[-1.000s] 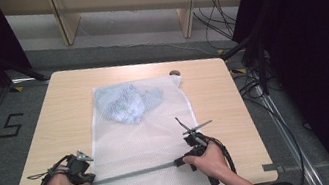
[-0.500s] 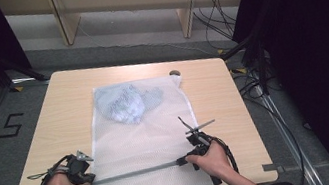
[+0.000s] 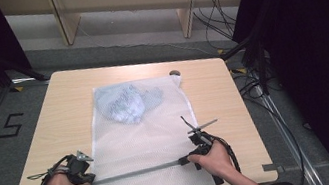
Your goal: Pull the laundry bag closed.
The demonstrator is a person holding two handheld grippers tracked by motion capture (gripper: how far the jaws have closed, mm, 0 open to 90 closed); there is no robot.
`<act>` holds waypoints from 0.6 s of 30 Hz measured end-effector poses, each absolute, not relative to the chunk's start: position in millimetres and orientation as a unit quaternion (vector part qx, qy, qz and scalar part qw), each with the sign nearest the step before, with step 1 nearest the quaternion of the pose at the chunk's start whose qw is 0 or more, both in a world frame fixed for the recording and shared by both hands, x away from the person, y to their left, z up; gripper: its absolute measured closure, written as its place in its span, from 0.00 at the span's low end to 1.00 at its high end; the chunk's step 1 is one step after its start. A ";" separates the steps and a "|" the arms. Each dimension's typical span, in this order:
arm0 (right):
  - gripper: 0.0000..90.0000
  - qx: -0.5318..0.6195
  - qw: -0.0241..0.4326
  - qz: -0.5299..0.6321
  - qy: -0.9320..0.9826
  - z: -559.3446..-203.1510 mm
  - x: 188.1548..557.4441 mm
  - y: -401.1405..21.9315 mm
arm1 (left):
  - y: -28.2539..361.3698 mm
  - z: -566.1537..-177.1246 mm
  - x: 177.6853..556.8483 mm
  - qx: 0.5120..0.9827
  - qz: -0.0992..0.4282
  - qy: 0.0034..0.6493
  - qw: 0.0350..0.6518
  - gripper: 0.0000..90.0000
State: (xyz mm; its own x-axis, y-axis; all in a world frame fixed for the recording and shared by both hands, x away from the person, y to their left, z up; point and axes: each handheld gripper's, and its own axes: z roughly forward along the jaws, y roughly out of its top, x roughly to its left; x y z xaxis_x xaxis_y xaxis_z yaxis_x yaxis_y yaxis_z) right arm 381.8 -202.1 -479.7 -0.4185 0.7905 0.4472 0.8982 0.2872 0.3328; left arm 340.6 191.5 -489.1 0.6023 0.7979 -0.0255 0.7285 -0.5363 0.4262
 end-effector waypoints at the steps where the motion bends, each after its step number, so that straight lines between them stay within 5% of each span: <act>1: 0.97 -0.531 0.099 -0.273 -0.796 -479.6 382.1 -202.8 | 191.8 -489.0 340.9 0.873 0.085 0.436 0.202 1.00; 18: 0.97 -0.536 0.101 -0.276 -0.791 -477.9 381.8 -213.1 | 191.7 -489.6 340.5 0.871 0.084 0.438 0.204 1.00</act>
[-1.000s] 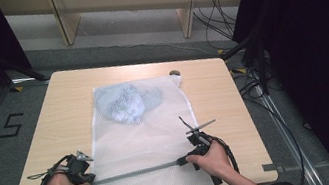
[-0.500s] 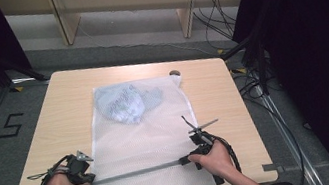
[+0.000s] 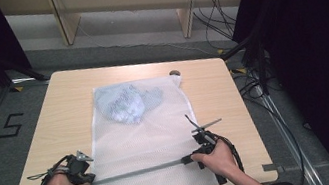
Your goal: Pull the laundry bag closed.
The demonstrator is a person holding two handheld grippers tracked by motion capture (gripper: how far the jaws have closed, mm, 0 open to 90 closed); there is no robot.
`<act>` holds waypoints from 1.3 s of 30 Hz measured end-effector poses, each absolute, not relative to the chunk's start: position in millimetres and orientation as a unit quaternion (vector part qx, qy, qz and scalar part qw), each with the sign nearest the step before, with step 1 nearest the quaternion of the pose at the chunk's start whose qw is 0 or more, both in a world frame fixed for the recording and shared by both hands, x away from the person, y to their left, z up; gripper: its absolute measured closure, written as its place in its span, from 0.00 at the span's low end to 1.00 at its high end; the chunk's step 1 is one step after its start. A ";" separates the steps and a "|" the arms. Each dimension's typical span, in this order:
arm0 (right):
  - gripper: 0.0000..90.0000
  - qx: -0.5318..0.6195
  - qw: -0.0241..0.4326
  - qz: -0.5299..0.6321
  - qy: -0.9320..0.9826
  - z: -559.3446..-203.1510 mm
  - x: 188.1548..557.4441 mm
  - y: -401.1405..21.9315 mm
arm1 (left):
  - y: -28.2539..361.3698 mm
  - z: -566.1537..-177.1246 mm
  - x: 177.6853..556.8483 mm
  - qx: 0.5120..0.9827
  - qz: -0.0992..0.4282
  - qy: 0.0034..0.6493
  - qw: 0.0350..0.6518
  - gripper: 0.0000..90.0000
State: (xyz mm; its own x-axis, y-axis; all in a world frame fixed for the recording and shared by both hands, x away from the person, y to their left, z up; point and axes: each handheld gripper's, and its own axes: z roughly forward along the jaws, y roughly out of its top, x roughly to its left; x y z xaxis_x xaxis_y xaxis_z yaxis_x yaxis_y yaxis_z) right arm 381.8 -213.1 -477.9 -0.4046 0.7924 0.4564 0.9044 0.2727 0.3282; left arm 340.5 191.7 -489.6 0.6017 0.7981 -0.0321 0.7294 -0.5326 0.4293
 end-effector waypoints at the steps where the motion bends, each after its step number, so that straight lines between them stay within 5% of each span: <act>1: 0.97 -0.538 0.098 -0.277 -0.790 -478.5 382.2 -213.6 | 191.9 -489.5 340.8 0.872 0.083 0.437 0.203 1.00; 25: 0.97 -0.589 0.132 -0.261 -0.753 -471.3 378.2 -219.7 | 191.9 -489.4 340.5 0.872 0.083 0.438 0.203 1.00; 28: 0.97 -0.542 0.094 -0.282 -0.786 -478.0 383.0 -228.0 | 192.0 -489.5 340.5 0.872 0.083 0.438 0.203 1.00; 39: 0.97 -0.564 0.109 -0.262 -0.776 -474.5 381.2 -231.0 | 191.8 -489.5 340.1 0.871 0.086 0.438 0.204 1.00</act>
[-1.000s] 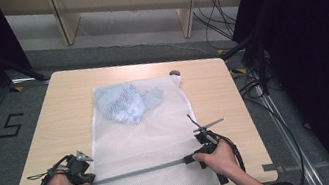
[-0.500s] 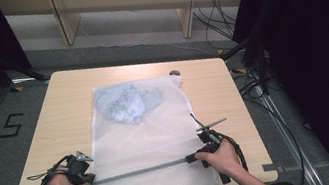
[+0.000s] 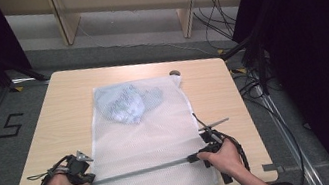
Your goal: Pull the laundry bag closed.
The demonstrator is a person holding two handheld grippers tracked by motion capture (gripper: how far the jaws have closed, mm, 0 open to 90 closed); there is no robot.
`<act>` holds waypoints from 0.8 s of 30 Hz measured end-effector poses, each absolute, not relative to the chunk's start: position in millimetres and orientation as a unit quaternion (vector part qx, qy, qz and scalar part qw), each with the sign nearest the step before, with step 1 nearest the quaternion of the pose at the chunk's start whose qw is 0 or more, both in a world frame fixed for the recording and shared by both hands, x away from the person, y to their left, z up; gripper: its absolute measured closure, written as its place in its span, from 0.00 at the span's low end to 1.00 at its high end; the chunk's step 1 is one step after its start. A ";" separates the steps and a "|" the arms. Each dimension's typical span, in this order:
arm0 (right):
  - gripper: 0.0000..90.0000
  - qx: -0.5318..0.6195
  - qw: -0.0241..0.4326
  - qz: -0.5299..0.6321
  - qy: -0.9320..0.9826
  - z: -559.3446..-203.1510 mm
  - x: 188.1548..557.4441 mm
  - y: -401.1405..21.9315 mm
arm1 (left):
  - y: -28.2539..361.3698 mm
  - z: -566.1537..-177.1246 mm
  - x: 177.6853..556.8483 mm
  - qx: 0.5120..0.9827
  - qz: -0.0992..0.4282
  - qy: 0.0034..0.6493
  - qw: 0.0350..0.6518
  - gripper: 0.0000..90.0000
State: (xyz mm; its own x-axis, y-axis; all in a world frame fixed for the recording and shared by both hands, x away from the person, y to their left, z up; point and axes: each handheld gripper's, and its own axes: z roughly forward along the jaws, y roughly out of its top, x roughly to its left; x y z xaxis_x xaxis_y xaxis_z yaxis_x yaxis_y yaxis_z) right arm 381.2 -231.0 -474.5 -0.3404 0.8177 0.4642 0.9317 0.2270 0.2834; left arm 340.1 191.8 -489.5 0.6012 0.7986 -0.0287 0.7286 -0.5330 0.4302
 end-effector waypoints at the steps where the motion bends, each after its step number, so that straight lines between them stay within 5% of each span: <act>1: 0.97 -0.571 0.117 -0.259 -0.770 -472.8 380.4 -230.4 | 191.9 -489.5 340.1 0.871 0.086 0.438 0.203 1.00; 24: 0.97 -0.574 0.107 -0.269 -0.766 -471.6 381.3 -244.2 | 192.0 -489.6 340.6 0.872 0.083 0.438 0.203 1.00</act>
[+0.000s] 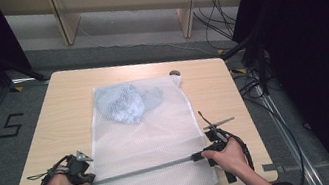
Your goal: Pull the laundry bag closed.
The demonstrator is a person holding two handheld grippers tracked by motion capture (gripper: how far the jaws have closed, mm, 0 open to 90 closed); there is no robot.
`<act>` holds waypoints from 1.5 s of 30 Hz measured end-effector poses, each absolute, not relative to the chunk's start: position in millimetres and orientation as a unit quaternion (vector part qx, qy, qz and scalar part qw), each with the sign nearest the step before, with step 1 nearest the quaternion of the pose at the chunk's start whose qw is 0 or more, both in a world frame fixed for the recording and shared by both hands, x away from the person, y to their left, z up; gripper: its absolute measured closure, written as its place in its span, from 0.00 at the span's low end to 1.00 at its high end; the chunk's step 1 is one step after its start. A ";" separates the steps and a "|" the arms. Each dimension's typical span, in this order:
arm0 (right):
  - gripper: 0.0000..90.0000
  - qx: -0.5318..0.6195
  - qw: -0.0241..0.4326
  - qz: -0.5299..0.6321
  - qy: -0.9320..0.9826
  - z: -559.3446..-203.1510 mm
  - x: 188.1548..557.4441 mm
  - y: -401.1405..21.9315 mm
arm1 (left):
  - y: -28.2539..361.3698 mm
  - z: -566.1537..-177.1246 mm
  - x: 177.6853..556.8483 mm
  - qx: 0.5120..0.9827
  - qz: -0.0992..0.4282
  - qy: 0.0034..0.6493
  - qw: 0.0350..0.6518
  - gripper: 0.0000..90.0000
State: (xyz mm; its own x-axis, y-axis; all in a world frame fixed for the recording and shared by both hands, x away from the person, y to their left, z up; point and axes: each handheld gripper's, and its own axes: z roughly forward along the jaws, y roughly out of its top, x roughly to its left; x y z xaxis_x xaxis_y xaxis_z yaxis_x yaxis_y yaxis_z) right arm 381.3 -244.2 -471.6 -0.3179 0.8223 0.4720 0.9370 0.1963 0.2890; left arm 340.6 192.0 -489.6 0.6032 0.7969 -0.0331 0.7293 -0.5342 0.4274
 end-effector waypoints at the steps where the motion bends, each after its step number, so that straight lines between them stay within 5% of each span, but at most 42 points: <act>1: 0.97 -0.615 0.141 -0.252 -0.734 -465.2 377.3 -238.6 | 192.1 -489.4 340.7 0.872 0.083 0.437 0.203 1.00; 2: 0.97 -0.621 0.146 -0.249 -0.729 -464.5 376.5 -238.4 | 192.1 -489.3 340.5 0.872 0.084 0.438 0.202 1.00; 3: 0.97 -0.575 0.101 -0.268 -0.766 -471.6 380.9 -246.4 | 192.1 -489.1 340.4 0.872 0.085 0.437 0.202 1.00; 13: 0.97 -0.575 0.104 -0.277 -0.763 -471.3 381.0 -253.8 | 192.0 -489.4 340.7 0.872 0.083 0.438 0.202 1.00; 14: 0.97 -0.614 0.140 -0.256 -0.733 -464.4 377.3 -249.0 | 192.1 -489.5 340.6 0.872 0.083 0.438 0.203 1.00; 15: 0.97 -0.574 0.098 -0.276 -0.765 -471.0 380.9 -255.6 | 192.0 -489.1 340.3 0.872 0.084 0.439 0.202 1.00; 24: 0.97 -0.605 0.124 -0.279 -0.735 -466.1 378.2 -258.2 | 192.1 -489.0 340.4 0.872 0.086 0.438 0.201 1.00; 26: 0.97 -0.575 0.097 -0.286 -0.760 -470.1 381.2 -264.7 | 192.1 -489.3 340.2 0.871 0.087 0.438 0.203 1.00; 35: 0.97 -0.577 0.104 -0.294 -0.755 -470.6 381.0 -271.2 | 192.0 -489.9 339.9 0.870 0.090 0.438 0.207 1.00; 36: 0.97 -0.612 0.134 -0.275 -0.729 -465.1 377.9 -267.1 | 192.0 -490.2 339.9 0.869 0.091 0.438 0.210 1.00; 37: 0.97 -0.586 0.105 -0.283 -0.752 -468.9 379.8 -271.8 | 191.5 -490.8 339.7 0.866 0.093 0.443 0.212 1.00; 45: 0.97 -0.596 0.104 -0.279 -0.746 -471.7 381.1 -275.5 | 191.1 -490.9 339.8 0.864 0.091 0.447 0.211 1.00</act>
